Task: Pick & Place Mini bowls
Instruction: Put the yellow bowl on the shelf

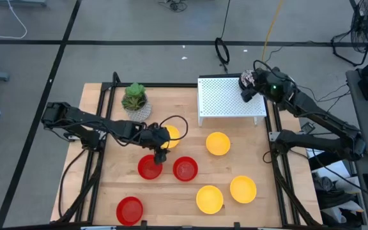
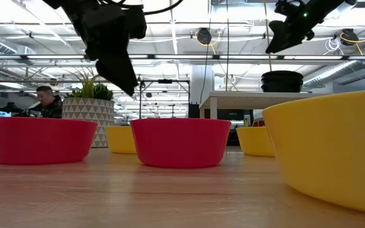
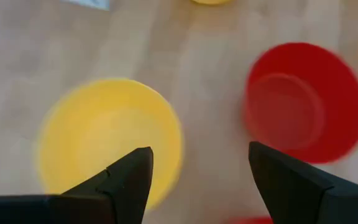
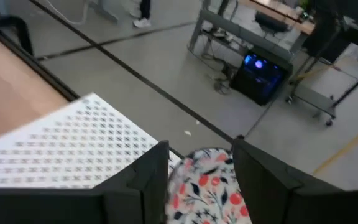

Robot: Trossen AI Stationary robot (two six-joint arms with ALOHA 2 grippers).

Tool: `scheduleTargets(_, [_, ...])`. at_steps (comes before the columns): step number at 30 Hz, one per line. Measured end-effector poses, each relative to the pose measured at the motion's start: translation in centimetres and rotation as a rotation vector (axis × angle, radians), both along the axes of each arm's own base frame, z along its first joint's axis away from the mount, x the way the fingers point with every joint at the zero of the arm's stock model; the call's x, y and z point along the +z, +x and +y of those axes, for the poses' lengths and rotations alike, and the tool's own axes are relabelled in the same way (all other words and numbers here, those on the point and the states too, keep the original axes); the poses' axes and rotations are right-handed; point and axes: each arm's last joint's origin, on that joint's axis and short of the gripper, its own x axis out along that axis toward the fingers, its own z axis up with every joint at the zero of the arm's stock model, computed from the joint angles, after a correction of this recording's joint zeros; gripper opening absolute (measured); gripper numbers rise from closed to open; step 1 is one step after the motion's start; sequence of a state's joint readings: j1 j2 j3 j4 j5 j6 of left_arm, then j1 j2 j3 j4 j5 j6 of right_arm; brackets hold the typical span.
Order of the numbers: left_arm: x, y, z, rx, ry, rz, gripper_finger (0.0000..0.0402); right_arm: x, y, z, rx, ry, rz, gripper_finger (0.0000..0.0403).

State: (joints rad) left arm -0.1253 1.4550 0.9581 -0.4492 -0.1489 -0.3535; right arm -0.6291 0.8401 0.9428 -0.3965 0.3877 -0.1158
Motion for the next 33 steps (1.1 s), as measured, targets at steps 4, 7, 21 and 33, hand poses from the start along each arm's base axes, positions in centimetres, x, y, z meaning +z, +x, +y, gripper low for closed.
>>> scheduleTargets(4, [-0.4, 0.1, 0.5, -0.036, 0.081, 0.030, 0.0269, 0.1, 0.6, 0.7, 0.099, 0.007, -0.024, 0.0169])
scheduleTargets(7, [-1.0, 0.5, 1.0, -0.047, 0.076, 0.048, 0.0269, 0.2, 1.1, 1.3, 0.187, 0.019, -0.047, 0.0169])
scheduleTargets(21, [-6.5, 1.9, 2.3, -0.057, 0.039, 0.254, 0.0265, 0.1, 1.9, 1.9, 0.239, 0.043, -0.061, 0.0169])
scheduleTargets(33, [-7.0, 1.7, 2.6, -0.126, 0.049, 0.305, 0.0047, 0.0, 1.9, 1.8, 0.227, 0.066, -0.078, 0.0169])
